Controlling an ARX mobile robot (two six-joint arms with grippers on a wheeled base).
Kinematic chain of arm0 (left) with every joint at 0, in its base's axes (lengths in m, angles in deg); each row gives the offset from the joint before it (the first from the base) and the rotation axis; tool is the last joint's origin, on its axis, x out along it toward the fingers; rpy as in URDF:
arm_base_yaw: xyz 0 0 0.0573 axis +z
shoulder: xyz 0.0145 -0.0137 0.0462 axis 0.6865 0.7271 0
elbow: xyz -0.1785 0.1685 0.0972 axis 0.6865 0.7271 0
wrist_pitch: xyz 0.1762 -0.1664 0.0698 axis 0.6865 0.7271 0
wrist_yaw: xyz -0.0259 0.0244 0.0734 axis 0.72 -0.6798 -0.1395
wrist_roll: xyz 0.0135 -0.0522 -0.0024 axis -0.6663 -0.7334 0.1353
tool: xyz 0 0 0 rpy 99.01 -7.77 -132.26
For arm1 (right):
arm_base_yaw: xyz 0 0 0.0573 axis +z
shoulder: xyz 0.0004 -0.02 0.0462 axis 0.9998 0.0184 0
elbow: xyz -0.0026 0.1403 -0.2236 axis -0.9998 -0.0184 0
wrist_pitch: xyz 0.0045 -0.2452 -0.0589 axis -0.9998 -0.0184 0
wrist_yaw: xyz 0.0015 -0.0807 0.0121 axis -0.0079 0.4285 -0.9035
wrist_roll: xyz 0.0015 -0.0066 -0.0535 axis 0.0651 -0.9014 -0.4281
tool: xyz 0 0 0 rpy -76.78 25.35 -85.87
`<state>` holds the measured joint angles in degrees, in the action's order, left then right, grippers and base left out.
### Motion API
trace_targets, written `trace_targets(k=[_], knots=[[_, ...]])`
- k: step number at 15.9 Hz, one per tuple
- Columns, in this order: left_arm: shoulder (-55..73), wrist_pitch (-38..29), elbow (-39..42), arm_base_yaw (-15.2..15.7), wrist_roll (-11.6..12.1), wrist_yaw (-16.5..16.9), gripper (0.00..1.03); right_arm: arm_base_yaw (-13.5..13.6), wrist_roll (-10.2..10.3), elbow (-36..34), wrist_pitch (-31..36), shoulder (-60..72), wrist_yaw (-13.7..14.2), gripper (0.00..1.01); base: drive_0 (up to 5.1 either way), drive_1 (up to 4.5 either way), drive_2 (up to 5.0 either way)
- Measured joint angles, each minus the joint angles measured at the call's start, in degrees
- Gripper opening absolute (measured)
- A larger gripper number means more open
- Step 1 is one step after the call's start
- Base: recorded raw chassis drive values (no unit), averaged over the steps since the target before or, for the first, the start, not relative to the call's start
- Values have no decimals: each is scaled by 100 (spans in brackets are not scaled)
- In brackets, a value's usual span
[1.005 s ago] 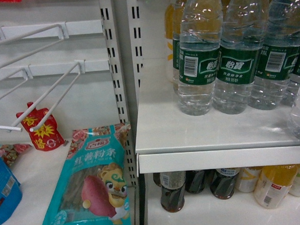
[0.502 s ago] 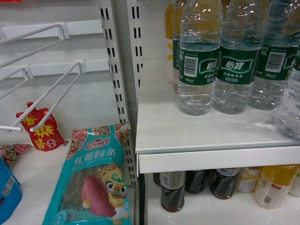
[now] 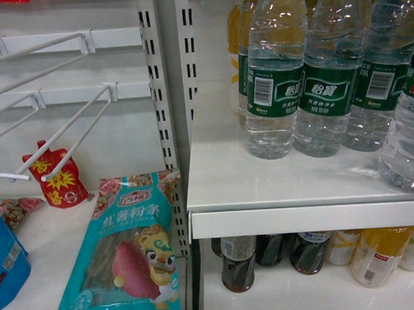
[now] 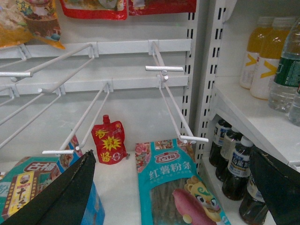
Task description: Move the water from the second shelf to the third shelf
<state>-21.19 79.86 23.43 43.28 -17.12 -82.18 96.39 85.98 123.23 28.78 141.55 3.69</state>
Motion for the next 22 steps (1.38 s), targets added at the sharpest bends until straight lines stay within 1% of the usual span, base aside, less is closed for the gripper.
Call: trace_targets(k=[1,6,8,11,12,15,17,21,22], knots=[[0,0,0,0,0,0,98,-2,-2,0,0,0,0,43,0,0,0],[0,0,0,0,0,0,98,-35,-11,42,118,20,-11,99,0,0,0],[0,2,0,0,0,-2,98,-35,-105,42,116,17,-9,98,0,0,0],[0,0,0,0,0,-2,98,-33,-372,24,63,-162,52,98,0,0,0],[0,2,0,0,2,0,98,-33,-479,-59,50,-313,68,98,0,0,0],[0,2,0,0,0,0,98,15,-638,-319,-205,-776,190,98,0,0,0],[0,0,0,2,0,0,98,44,-787,-518,-385,-1191,181,98,0,0,0],[0,0,0,0,0,0,98,35,-793,-824,-817,-2151,-68,98,0,0,0],[0,2,0,0,0,0,98,-2,-793,-907,-984,-2457,-120,98,0,0,0]])
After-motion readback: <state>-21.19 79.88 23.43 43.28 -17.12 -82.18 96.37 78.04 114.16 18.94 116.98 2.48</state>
